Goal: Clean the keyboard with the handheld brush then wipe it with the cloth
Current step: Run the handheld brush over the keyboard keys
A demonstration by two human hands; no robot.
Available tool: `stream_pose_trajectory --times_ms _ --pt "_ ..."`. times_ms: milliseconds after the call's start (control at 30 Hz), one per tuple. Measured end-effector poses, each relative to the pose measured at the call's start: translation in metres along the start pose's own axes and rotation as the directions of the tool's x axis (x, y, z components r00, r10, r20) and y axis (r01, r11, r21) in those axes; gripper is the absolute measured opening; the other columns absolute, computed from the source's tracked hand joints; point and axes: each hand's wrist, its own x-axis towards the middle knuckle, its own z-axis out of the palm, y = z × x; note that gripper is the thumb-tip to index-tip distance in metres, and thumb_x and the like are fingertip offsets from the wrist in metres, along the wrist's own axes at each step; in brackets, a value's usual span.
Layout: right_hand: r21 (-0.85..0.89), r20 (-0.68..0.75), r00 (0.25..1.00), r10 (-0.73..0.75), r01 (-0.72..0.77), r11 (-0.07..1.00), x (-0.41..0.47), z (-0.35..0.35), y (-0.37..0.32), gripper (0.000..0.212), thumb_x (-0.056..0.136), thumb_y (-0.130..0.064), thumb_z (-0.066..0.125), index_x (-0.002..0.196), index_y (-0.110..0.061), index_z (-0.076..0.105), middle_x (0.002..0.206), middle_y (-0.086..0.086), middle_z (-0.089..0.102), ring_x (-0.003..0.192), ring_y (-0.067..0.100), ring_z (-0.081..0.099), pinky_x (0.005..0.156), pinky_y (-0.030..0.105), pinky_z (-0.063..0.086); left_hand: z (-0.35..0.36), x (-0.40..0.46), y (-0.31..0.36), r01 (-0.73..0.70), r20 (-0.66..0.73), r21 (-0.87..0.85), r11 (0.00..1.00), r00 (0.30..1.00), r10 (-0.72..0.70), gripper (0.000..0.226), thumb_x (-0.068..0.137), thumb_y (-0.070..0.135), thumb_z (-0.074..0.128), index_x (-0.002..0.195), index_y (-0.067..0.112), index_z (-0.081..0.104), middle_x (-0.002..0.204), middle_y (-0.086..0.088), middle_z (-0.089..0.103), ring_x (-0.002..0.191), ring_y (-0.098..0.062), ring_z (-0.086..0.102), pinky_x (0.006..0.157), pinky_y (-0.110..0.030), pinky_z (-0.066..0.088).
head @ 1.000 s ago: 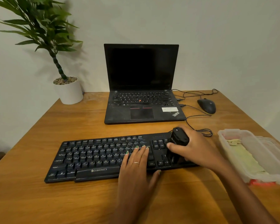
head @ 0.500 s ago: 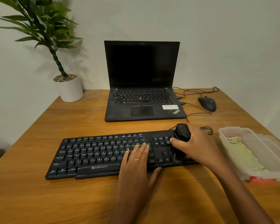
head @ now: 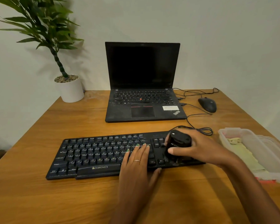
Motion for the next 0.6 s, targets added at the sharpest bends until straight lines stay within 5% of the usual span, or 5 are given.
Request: stream_pose_trajectory --times_ms 67,233,367,600 --pt "-0.032 0.014 1.0 0.018 -0.018 0.999 0.0 -0.01 0.002 0.021 0.08 -0.025 0.073 0.1 -0.024 0.066 0.1 -0.009 0.068 0.092 0.006 0.064 0.085 0.036 0.053 0.0 0.0 0.0 -0.002 0.001 0.004 1.0 1.0 0.002 0.07 0.083 0.066 0.036 0.131 0.02 0.057 0.131 0.004 0.06 0.122 -0.013 0.055 0.104 -0.042 0.033" --pt "-0.011 0.172 0.98 -0.096 0.1 0.995 0.005 0.005 -0.007 0.029 0.081 -0.022 0.071 0.109 -0.019 0.064 0.105 -0.01 0.065 0.099 0.003 0.061 0.084 0.019 0.05 -0.001 -0.001 0.0 -0.005 -0.009 -0.031 1.0 1.0 0.005 0.069 0.083 0.065 0.037 0.129 0.019 0.059 0.13 0.003 0.061 0.122 -0.014 0.055 0.104 -0.041 0.032" --pt "-0.092 0.127 0.991 -0.033 0.045 0.995 0.008 -0.008 -0.006 0.024 0.081 -0.026 0.072 0.103 -0.022 0.064 0.101 -0.005 0.067 0.092 0.009 0.064 0.082 0.037 0.053 -0.002 -0.001 0.0 -0.003 0.013 0.004 1.0 1.0 0.003 0.07 0.083 0.066 0.036 0.129 0.019 0.058 0.13 0.004 0.061 0.122 -0.013 0.055 0.104 -0.043 0.032" --pt "-0.099 0.161 0.986 -0.054 0.071 0.993 0.016 0.003 -0.012 0.017 0.082 -0.029 0.072 0.096 -0.025 0.063 0.092 -0.003 0.067 0.083 0.012 0.065 0.075 0.035 0.053 -0.002 -0.001 0.0 0.012 0.047 -0.049 0.999 0.999 -0.009 0.07 0.084 0.067 0.035 0.133 0.021 0.054 0.134 0.005 0.057 0.126 -0.012 0.051 0.11 -0.037 0.028"
